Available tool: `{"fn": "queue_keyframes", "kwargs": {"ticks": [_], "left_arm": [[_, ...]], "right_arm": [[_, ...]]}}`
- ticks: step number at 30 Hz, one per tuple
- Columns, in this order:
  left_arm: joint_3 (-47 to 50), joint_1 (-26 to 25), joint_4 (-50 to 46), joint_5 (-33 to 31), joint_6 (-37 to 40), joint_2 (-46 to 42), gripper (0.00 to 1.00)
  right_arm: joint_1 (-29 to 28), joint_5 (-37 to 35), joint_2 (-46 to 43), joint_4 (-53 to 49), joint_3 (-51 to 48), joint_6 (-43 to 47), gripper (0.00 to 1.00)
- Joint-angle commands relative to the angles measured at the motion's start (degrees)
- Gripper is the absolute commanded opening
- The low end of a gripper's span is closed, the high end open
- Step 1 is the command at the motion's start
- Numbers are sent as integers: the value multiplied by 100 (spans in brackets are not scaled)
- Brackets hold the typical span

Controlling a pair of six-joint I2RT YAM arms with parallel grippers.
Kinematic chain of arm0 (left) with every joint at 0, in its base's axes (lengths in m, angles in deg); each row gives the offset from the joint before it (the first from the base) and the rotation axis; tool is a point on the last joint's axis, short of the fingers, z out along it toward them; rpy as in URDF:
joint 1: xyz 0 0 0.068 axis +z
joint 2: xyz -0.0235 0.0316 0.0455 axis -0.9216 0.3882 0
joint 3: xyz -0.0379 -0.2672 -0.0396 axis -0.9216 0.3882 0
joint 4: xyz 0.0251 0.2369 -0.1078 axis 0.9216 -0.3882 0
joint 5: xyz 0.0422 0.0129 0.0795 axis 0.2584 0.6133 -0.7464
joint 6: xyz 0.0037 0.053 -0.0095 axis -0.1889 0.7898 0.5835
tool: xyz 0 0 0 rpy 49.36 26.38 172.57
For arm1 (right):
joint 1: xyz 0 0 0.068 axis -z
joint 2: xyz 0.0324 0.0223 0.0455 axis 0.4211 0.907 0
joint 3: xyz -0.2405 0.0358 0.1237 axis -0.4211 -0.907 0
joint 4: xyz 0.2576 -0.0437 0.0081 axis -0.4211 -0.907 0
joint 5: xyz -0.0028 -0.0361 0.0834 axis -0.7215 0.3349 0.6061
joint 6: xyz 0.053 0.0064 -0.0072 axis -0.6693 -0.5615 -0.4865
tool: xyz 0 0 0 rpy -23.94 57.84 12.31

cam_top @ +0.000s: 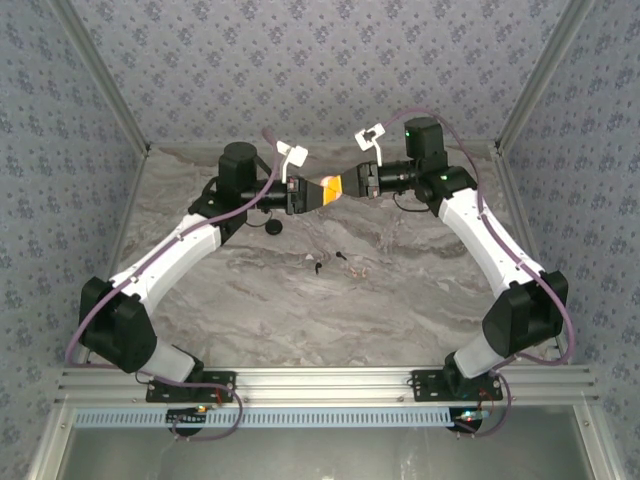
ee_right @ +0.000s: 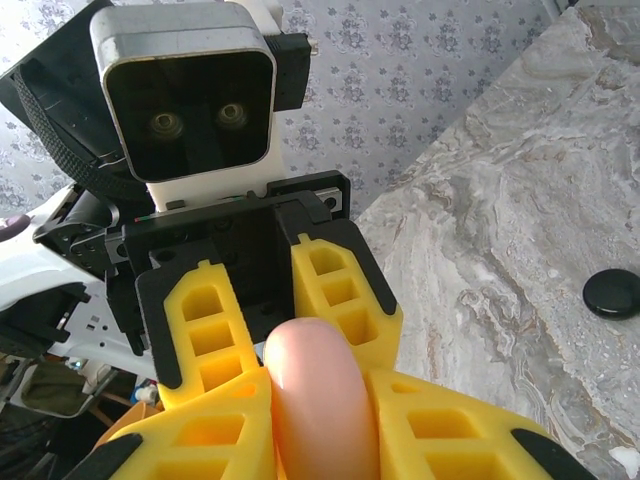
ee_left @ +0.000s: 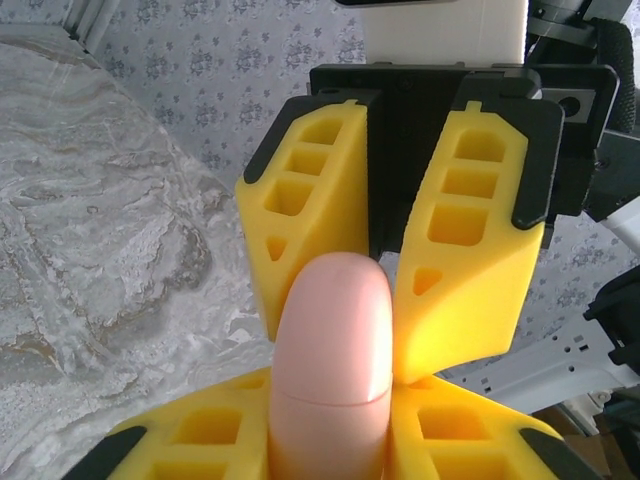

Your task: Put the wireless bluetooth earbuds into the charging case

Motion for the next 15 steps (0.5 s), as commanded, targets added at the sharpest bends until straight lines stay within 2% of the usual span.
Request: {"fn": "queue_keyframes", "kwargs": {"ticks": [1, 8, 15], "left_arm": [[-136, -45, -155, -122, 142, -55, 29], [-114, -45, -115, -190, 100, -56, 40], [-52, -39, 36, -246, 4, -66, 41]], "right_arm": [[3, -66, -222, -22, 178, -63, 24], [15, -134, -230, 50, 167, -135, 24], [15, -96, -235, 154, 143, -215, 23]]}}
